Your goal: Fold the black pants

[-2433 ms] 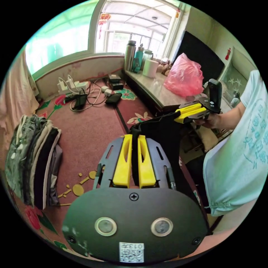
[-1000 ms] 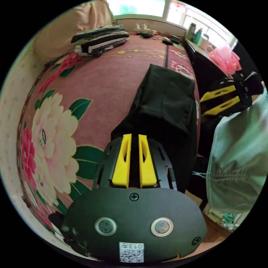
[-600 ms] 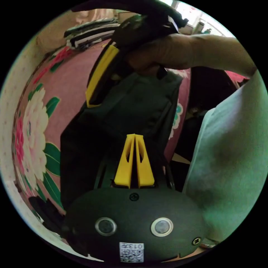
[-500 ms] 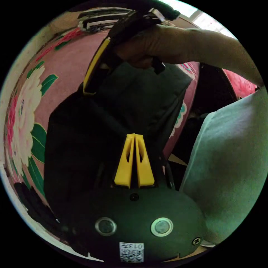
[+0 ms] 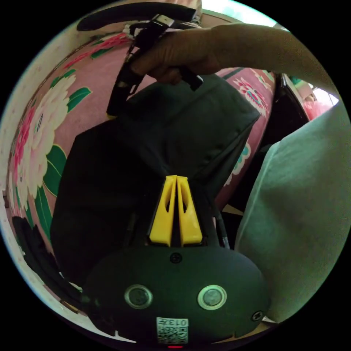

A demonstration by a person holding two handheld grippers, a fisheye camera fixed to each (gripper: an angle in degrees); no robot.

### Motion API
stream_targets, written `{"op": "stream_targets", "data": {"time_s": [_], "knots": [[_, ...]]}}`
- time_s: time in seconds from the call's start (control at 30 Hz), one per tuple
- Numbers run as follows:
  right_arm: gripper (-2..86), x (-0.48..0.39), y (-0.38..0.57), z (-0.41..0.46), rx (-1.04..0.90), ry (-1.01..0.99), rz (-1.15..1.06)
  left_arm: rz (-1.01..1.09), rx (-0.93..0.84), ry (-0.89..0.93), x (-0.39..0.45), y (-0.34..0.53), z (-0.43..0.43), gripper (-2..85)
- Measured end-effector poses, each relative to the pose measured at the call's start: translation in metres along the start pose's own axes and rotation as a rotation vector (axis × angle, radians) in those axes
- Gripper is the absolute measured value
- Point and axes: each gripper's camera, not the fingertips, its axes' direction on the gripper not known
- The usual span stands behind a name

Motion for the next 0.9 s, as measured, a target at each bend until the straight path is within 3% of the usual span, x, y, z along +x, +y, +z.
{"op": "stream_targets", "data": {"time_s": [0.1, 0.27, 0.47, 0.67, 0.77, 0.83, 0.9], "knots": [[0.0, 0.022, -0.01, -0.026, 0.049, -0.088, 0.095, -0.096, 0.038, 0.0, -0.007, 0.017, 0.003, -0.4], [-0.1, 0.005, 0.008, -0.094, 0.21, -0.054, -0.04, -0.136, 0.157, -0.108, 0.002, 0.052, 0.006, -0.4], [-0.1, -0.064, -0.016, -0.066, 0.114, 0.063, -0.315, -0.123, -0.02, -0.084, 0.006, 0.061, 0.064, -0.4], [-0.1, -0.065, -0.061, -0.041, -0.03, 0.059, -0.273, -0.296, -0.009, -0.015, -0.017, 0.091, 0.088, -0.4], [-0.2, -0.069, -0.066, -0.073, 0.055, 0.061, -0.298, -0.313, 0.027, -0.154, -0.015, 0.116, 0.092, -0.4], [-0.2, -0.072, -0.068, -0.084, 0.067, 0.046, -0.304, -0.315, -0.047, -0.148, -0.02, 0.129, 0.111, -0.4], [-0.2, -0.077, -0.069, -0.088, 0.06, 0.068, -0.287, -0.355, 0.038, -0.114, -0.027, 0.149, 0.116, -0.4]]}}
